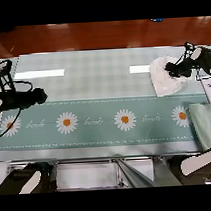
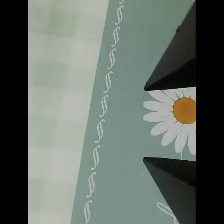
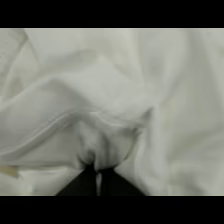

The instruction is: Fold the shirts.

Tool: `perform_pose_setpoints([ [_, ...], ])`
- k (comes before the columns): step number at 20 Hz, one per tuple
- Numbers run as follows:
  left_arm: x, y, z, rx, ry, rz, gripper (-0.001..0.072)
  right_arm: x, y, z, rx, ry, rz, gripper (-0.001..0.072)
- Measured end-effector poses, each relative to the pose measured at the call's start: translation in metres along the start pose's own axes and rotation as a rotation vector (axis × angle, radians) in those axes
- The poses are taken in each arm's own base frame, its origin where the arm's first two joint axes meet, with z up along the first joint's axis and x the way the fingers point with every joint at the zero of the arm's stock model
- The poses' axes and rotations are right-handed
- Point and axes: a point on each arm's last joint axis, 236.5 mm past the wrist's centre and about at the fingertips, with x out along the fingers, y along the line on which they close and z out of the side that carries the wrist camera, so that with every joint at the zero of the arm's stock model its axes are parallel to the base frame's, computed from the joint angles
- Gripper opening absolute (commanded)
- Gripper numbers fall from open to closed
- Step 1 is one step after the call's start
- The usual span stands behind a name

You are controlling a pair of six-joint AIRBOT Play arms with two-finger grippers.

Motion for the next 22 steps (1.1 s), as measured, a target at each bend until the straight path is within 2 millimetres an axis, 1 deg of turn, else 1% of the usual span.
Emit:
perform_pose_setpoints([
  [1,-0.003,0.009,0.003,-0.042,-0.013,0.012,0.0507,-0.008,0.008,-0.001,-0.018,0.01,0.027,0.0027],
  [2,-0.007,0.02,0.006,-0.081,-0.027,0.028,0.0507,-0.023,0.018,0.003,-0.045,0.001,0.05,0.0027],
  [3,-0.013,0.033,0.01,-0.119,-0.047,0.046,0.0507,-0.043,0.026,0.013,-0.077,-0.037,0.063,0.0027],
  [4,-0.019,0.044,0.012,-0.151,-0.066,0.061,0.0507,-0.066,0.035,0.02,-0.111,-0.074,0.073,0.0027],
  [5,-0.026,0.053,0.014,-0.179,-0.082,0.064,0.0507,-0.097,0.046,0.032,-0.151,-0.134,0.084,0.0027],
  [6,-0.033,0.059,0.017,-0.194,-0.101,0.06,0.0507,-0.132,0.062,0.043,-0.193,-0.205,0.102,0.0027],
  [8,-0.045,0.058,0.018,-0.209,-0.128,0.02,0.0507,-0.206,0.097,0.054,-0.282,-0.339,0.14,0.0027],
  [9,-0.05,0.054,0.02,-0.209,-0.142,-0.006,0.0507,-0.243,0.115,0.057,-0.326,-0.408,0.161,0.0027],
  [10,-0.054,0.048,0.021,-0.206,-0.155,-0.038,0.0507,-0.283,0.135,0.056,-0.373,-0.48,0.185,0.0027],
  [11,-0.057,0.042,0.022,-0.203,-0.164,-0.066,0.0507,-0.317,0.152,0.052,-0.416,-0.543,0.203,0.0027],
  [13,-0.061,0.029,0.023,-0.194,-0.171,-0.128,0.0507,-0.385,0.186,0.036,-0.5,-0.667,0.245,0.0026],
  [14,-0.062,0.024,0.022,-0.189,-0.172,-0.154,0.0507,-0.416,0.2,0.025,-0.539,-0.722,0.268,0.0026],
  [16,-0.062,0.013,0.021,-0.177,-0.173,-0.201,0.0507,-0.462,0.224,0.0,-0.606,-0.802,0.31,0.0026],
  [17,-0.062,0.01,0.021,-0.173,-0.173,-0.217,0.0507,-0.478,0.235,-0.013,-0.639,-0.83,0.336,0.0027],
  [18,-0.062,0.007,0.02,-0.17,-0.174,-0.232,0.0507,-0.49,0.248,-0.029,-0.674,-0.84,0.367,0.0027],
  [19,-0.062,0.004,0.021,-0.164,-0.177,-0.246,0.0507,-0.495,0.26,-0.044,-0.708,-0.831,0.399,0.0027],
  [20,-0.063,0.001,0.021,-0.156,-0.181,-0.259,0.0508,-0.495,0.274,-0.062,-0.745,-0.809,0.43,0.0027],
  [21,-0.064,-0.002,0.022,-0.145,-0.184,-0.271,0.0508,-0.491,0.289,-0.078,-0.781,-0.779,0.463,0.0026],
  [22,-0.064,-0.004,0.021,-0.133,-0.185,-0.277,0.0508,-0.48,0.306,-0.096,-0.819,-0.732,0.495,0.0027],
])
